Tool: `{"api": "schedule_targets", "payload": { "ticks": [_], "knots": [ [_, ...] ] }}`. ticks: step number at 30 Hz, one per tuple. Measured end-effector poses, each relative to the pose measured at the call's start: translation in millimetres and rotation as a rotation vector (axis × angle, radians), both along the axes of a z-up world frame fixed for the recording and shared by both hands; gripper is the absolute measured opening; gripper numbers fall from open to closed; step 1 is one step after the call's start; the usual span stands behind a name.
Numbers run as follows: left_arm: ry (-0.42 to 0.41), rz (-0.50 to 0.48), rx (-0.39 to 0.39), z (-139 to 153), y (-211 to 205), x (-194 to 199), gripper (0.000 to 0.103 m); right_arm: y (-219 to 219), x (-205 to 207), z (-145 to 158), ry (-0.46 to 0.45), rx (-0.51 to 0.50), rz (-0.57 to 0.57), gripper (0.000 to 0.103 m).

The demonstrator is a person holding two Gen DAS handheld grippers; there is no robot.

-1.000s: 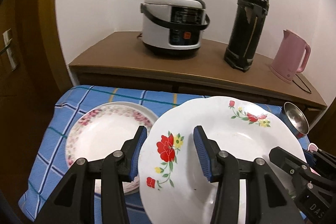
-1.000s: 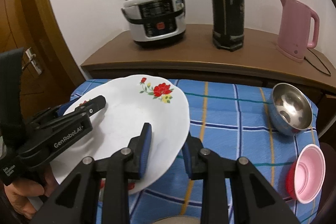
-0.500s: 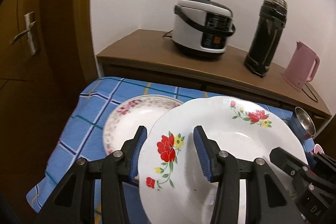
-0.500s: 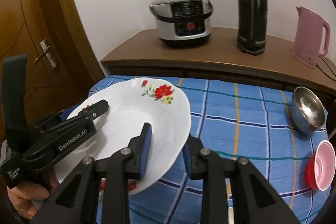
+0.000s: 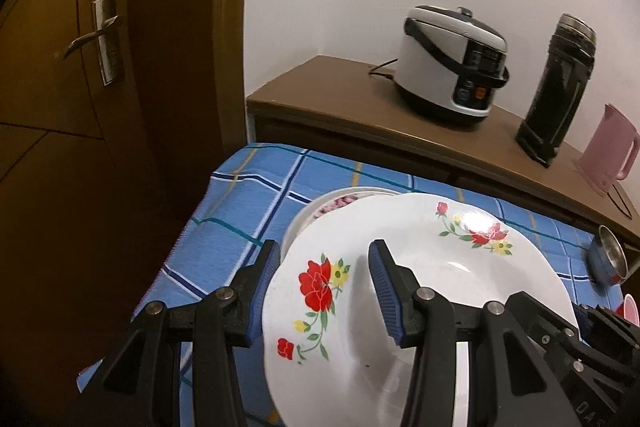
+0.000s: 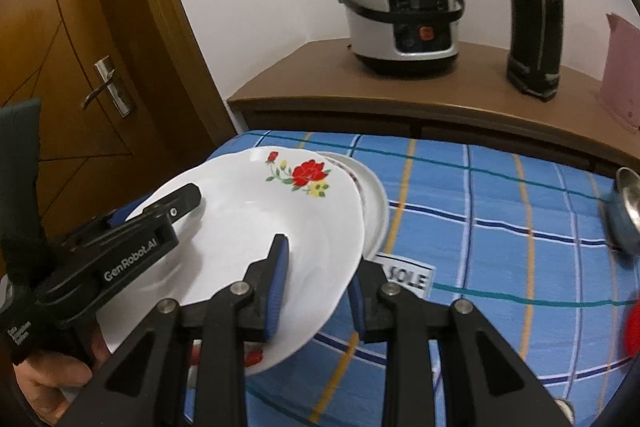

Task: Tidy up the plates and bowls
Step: 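Carry the red-rose plate with both grippers over the stacked bowl, then lower the red-rose plate onto the pink-floral bowl with both grippers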

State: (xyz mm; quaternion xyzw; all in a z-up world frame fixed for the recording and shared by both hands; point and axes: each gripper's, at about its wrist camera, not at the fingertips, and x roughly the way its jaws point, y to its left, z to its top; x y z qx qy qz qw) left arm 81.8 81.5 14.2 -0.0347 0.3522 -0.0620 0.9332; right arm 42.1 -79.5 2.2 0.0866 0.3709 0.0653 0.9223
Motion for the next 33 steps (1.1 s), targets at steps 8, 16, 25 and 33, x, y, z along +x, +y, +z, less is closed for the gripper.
{"api": "schedule_targets", "payload": {
  "ticks": [8,16,25,33],
  "knots": [
    [0.027,0.010,0.012,-17.1,9.3,17.8,0.049,12.5,21.5,-15.0,0.024,0.010,0.002,0.028],
    [0.055,0.003,0.004,-31.4,10.1,35.1,0.049,14.5,38.1,-29.9,0.052,0.015,-0.013,0.028],
    [0.069,-0.002,0.000,-40.3,6.4,47.9,0.049,12.7,50.7,-38.0,0.066,0.016,-0.028,0.028],
    [0.085,-0.012,0.006,-48.5,-1.8,57.4,0.049,7.0,58.6,-42.3,0.066,0.011,-0.049,0.028]
  ]
}}
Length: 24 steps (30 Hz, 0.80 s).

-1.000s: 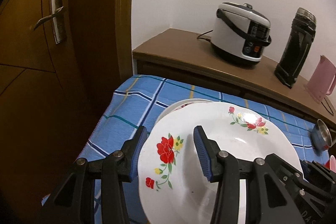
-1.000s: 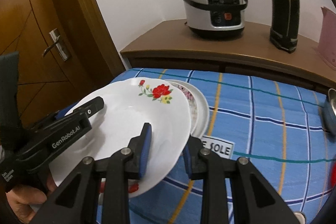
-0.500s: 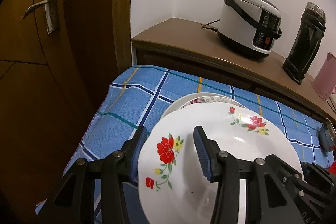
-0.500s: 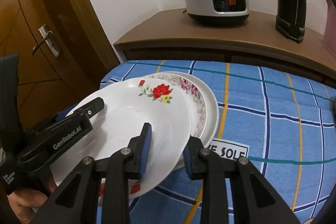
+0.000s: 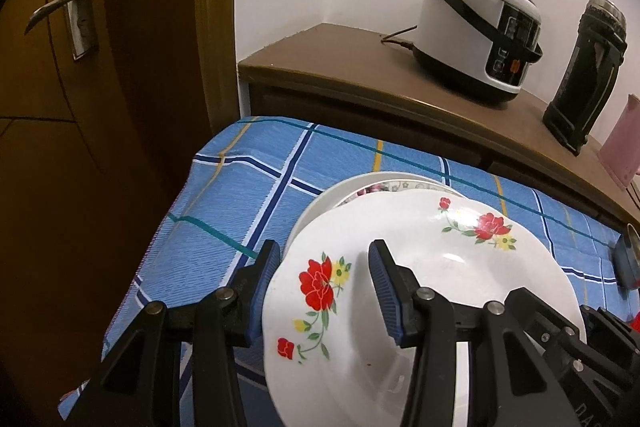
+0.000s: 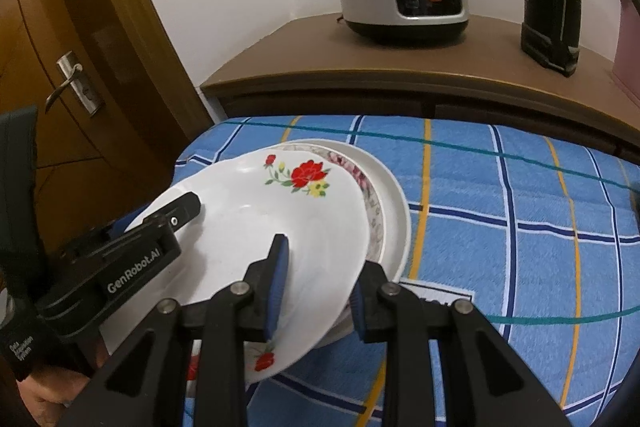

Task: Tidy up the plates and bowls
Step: 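Lower the red-rose plate onto the pink-floral bowl with both grippers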

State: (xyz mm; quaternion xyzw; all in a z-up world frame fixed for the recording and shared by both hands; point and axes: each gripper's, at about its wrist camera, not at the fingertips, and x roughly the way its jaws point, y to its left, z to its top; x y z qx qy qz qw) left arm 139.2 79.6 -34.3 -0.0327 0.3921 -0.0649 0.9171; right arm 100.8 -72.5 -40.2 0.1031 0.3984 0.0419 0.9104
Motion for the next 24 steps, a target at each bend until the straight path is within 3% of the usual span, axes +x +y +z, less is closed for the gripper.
{"api": "schedule_targets", "payload": {
  "ticks": [24],
  "knots": [
    [0.017,0.010,0.027,-18.5,-11.9,12.4,0.049,-6.0,8.6,-15.2,0.025,-0.017,-0.015,0.028]
  ]
}}
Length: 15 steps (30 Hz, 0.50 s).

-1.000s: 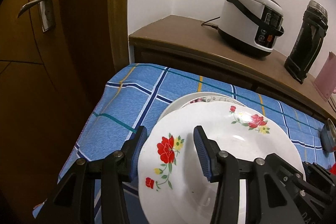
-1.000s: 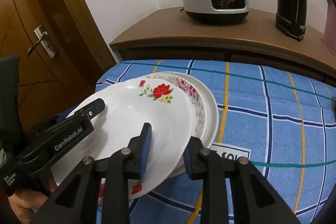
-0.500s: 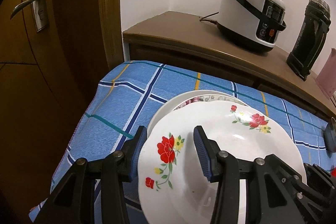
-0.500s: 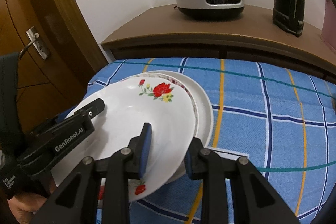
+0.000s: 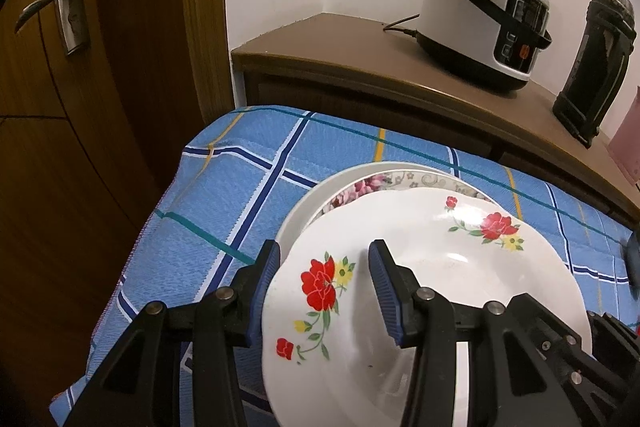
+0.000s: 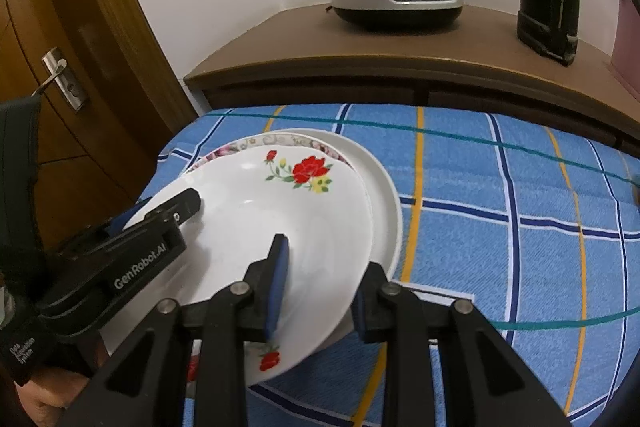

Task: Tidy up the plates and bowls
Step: 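Lower the red-rose plate onto the pink-floral bowl with both grippers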

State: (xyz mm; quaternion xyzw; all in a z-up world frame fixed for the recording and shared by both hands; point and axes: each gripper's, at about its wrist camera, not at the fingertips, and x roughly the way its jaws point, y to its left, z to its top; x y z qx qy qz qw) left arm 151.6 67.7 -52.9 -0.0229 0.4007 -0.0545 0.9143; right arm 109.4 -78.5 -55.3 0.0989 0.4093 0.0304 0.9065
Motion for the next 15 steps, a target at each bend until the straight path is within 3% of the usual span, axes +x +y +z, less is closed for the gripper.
{"api": "schedule_targets", "payload": {
  "ticks": [15],
  "knots": [
    [-0.007,0.012,0.023,-4.2,-1.7,1.6,0.049,3.9,4.4,-5.5,-0.024,-0.050,-0.004,0.028]
  ]
}}
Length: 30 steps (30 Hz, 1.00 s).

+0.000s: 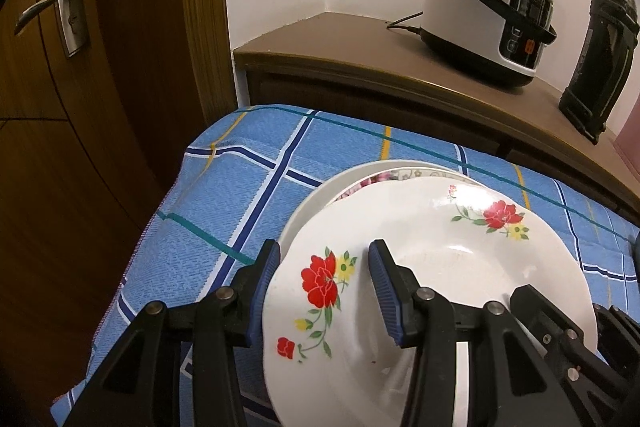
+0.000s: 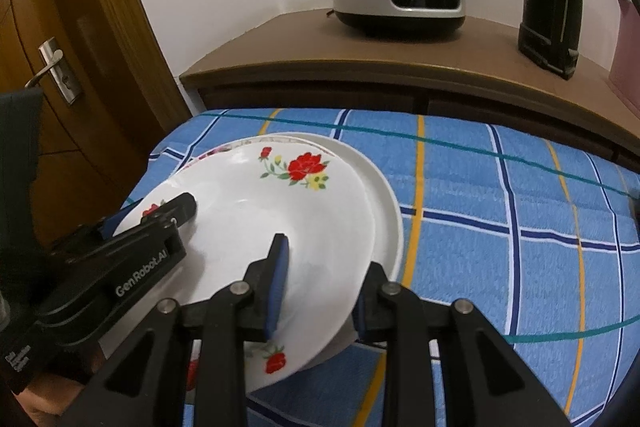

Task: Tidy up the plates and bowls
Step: 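Lower the red-rose plate onto the pink-floral bowl with both grippers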

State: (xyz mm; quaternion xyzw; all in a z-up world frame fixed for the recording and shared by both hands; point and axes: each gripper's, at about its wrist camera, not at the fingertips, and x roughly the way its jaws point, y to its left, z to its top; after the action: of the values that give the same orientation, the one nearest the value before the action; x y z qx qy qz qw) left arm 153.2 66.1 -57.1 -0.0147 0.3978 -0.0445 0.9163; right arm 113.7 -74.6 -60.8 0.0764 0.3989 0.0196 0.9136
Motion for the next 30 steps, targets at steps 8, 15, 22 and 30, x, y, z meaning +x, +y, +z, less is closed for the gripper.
{"api": "schedule_targets", "payload": {
  "ticks": [8,15,22,30],
  "knots": [
    [-0.004,0.004,0.009,0.0,-2.5,4.1,0.049,-2.1,4.0,-0.7,-0.009,-0.009,-0.010,0.028],
    [-0.022,0.008,0.017,0.3,-3.4,6.5,0.049,-1.1,8.1,-2.0,-0.029,-0.023,-0.015,0.030],
    [-0.032,-0.006,0.003,-4.0,-3.9,5.9,0.053,-1.7,6.9,-4.0,-0.060,-0.021,-0.007,0.036],
    [-0.025,0.010,-0.030,-7.5,0.9,5.8,0.062,5.1,3.9,-3.2,-0.070,-0.021,0.020,0.045]
  ]
}}
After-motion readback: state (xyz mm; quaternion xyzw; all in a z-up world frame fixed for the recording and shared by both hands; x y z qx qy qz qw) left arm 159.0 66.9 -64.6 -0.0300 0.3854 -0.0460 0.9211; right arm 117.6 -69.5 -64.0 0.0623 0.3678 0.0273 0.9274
